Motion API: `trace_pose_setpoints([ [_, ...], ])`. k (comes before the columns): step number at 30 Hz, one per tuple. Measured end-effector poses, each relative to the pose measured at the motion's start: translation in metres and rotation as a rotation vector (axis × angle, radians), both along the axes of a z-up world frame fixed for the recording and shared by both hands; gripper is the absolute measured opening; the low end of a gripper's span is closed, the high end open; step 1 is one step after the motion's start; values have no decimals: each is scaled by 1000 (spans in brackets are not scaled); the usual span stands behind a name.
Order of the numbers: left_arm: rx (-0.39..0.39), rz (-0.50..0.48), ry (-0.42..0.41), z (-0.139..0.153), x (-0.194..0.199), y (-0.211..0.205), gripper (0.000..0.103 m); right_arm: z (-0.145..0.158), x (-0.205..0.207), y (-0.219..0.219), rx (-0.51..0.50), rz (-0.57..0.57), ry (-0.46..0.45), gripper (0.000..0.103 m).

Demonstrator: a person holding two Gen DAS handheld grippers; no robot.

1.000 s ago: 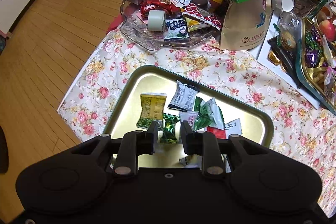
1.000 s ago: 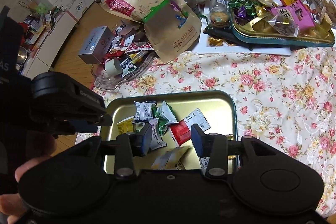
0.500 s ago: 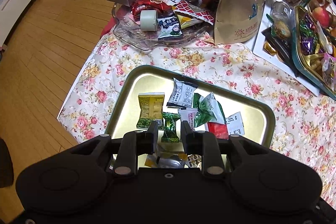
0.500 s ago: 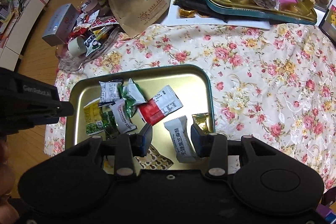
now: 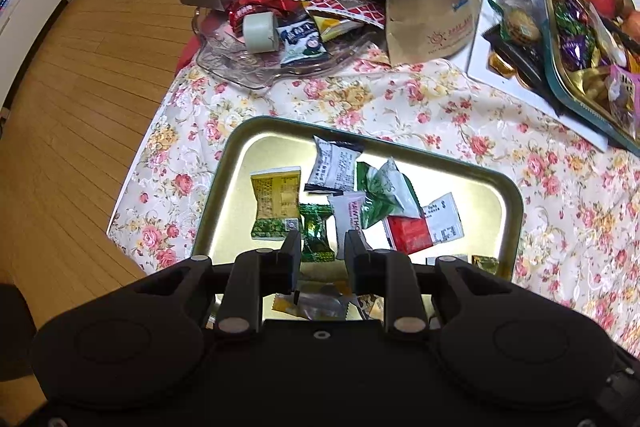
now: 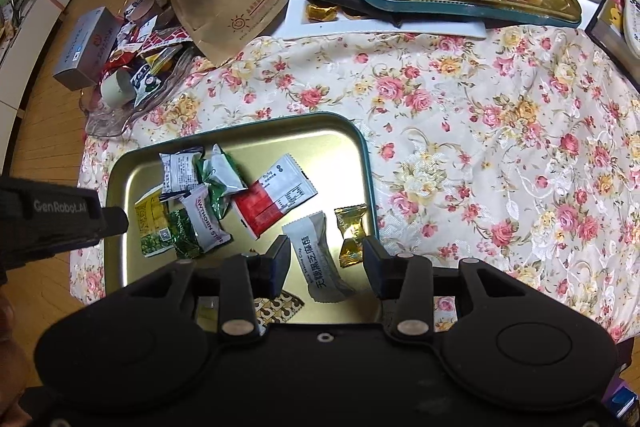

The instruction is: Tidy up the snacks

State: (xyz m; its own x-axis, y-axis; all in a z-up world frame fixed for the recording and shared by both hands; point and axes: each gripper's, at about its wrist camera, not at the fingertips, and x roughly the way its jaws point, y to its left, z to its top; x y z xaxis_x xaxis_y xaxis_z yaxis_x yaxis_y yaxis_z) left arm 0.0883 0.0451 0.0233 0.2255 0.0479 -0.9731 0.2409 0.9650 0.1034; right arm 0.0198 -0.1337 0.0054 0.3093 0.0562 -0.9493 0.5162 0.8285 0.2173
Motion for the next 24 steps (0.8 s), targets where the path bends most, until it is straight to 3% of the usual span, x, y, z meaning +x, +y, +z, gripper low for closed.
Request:
trace_pose_setpoints([
  [24, 7, -36, 20, -4, -2, -4, 34, -2, 2, -1, 5, -5, 6, 43],
])
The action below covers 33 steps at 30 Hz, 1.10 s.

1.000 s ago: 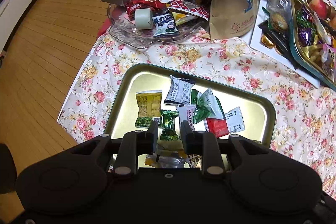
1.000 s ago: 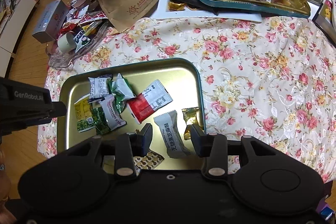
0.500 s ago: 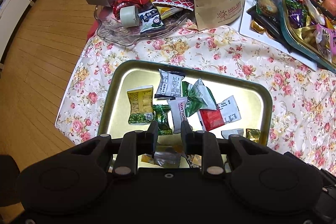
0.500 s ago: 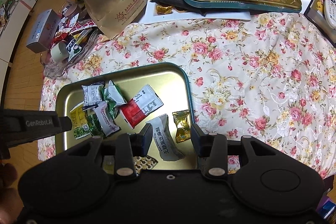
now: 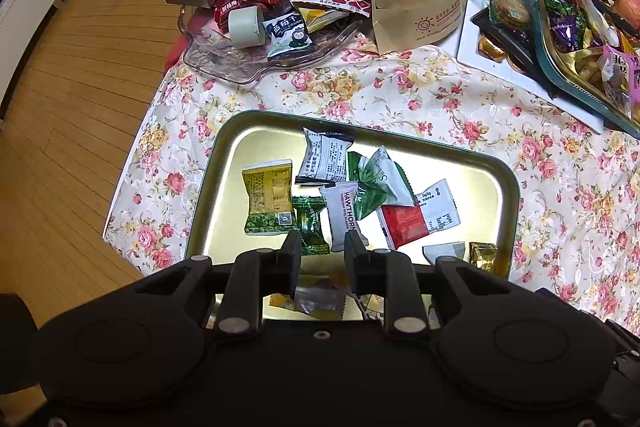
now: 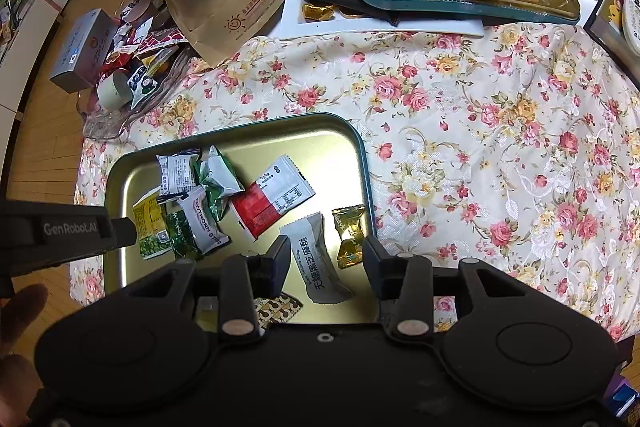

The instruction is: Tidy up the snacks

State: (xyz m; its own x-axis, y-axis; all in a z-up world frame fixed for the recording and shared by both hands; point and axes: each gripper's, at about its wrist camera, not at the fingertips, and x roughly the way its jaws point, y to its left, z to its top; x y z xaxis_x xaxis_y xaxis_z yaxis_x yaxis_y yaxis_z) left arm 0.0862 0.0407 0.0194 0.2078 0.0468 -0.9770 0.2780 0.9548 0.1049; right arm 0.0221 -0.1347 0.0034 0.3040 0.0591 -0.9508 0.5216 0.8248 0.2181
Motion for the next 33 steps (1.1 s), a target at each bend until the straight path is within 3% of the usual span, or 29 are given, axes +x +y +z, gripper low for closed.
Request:
trace_pose_setpoints([
  [33, -4, -6, 9, 0, 0, 0, 34, -1, 2, 5, 3, 17, 1, 43],
])
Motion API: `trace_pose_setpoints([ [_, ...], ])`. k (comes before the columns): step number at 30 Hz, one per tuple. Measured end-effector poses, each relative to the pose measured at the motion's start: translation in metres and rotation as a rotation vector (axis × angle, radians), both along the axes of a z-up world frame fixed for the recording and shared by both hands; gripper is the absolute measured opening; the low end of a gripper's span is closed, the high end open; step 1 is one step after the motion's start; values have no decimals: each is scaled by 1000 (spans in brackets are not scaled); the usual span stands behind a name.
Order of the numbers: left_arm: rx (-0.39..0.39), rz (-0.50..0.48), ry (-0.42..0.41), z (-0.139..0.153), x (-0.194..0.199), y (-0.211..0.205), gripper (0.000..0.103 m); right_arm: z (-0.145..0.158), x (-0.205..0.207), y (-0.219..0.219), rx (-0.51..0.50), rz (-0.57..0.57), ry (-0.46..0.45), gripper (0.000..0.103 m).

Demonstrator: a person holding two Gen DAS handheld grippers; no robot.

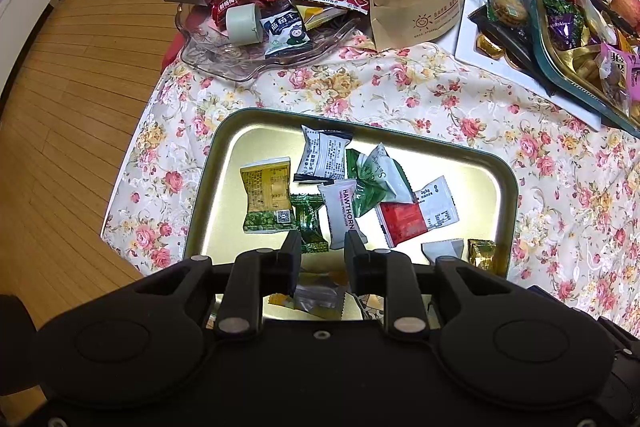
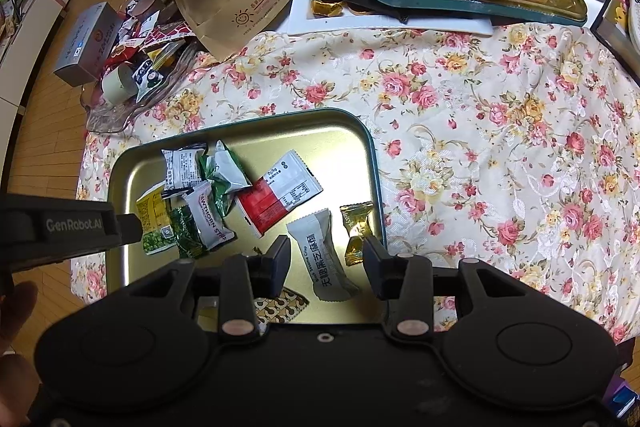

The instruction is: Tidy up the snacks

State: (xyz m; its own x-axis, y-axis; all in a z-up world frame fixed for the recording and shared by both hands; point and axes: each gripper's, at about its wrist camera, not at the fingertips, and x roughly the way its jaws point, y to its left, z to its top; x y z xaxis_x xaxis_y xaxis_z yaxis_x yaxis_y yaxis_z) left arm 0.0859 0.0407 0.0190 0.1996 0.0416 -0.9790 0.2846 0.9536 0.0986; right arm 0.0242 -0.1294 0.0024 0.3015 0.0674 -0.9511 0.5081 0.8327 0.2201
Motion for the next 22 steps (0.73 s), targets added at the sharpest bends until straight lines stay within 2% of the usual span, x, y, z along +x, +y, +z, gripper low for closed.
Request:
trace_pose_setpoints([
  [22, -1, 7, -3, 0, 0, 2, 34, -2, 1, 2, 3, 8, 3, 43],
])
